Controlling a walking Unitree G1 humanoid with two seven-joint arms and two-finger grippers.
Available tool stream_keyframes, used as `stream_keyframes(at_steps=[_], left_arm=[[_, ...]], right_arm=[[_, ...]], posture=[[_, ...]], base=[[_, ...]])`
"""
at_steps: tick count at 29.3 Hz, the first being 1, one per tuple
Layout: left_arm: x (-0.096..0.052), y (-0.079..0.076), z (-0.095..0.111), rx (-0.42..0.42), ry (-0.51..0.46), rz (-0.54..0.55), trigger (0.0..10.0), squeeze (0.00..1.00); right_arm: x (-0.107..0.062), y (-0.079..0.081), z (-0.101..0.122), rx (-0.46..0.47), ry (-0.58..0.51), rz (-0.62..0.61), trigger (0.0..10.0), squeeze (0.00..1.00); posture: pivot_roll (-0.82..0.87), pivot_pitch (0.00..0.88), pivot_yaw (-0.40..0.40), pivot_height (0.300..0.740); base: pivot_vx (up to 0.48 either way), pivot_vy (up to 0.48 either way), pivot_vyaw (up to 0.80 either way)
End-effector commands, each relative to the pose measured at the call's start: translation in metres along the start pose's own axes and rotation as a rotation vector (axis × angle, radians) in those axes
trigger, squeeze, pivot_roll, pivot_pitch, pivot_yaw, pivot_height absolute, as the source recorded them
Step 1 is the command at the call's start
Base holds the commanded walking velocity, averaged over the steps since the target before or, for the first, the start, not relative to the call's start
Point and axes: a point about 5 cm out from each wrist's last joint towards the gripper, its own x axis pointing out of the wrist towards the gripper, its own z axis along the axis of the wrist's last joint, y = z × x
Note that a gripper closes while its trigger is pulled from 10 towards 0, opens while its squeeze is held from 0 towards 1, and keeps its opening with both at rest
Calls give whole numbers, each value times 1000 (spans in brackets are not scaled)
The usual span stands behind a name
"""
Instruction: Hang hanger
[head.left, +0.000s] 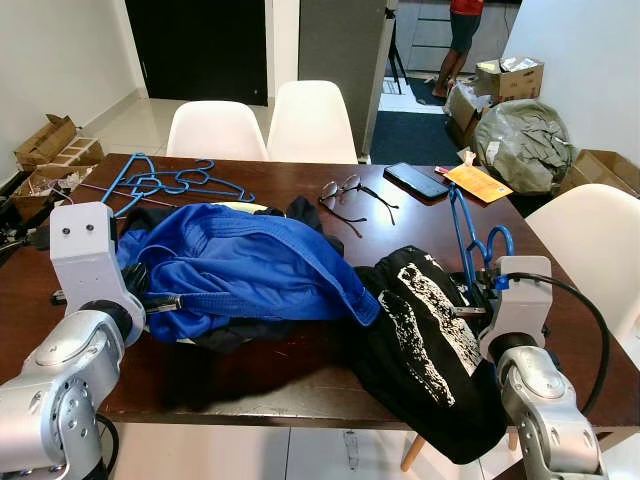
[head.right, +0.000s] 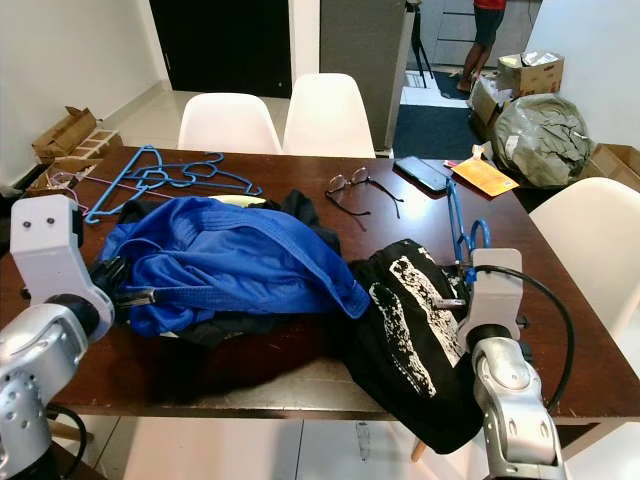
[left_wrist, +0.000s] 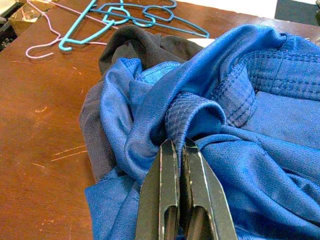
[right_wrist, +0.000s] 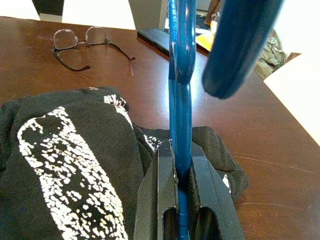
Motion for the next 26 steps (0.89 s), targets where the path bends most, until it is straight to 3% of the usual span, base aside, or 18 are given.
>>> stream_keyframes(at_steps=[1,6,9,12,13,14,26], left_arm=[[1,1,-4,-6,30,5,0,0],[2,1,-5,-8,36,4,0,0],[4,-8,6,-51,-13,-77,0,0],[-5,-44,51,-80,-231,-412,0,0],[-5,-44,51,-80,-231,-412,0,0],[-9,-51,61,-62,-281,-483,0,0],[-8,-55,71,-53,-321,-526,0,0]], right_arm=[[-2,0,-8,14,41,0,10000,0],[-2,0,-7,14,41,0,10000,0],[-1,0,-7,15,42,0,10000,0],[0,1,-8,18,42,0,10000,0],[0,1,-8,18,42,0,10000,0],[0,1,-8,19,42,0,10000,0],[0,1,-8,23,40,-3,10000,0]], posture=[[118,40,-26,740],[118,40,-26,740],[119,40,-26,740],[120,36,-25,740],[120,36,-25,740],[119,36,-23,740],[121,37,-22,740]], base=[[0,0,0],[0,0,0],[0,0,0],[0,0,0],[0,0,0],[0,0,0],[0,0,0]])
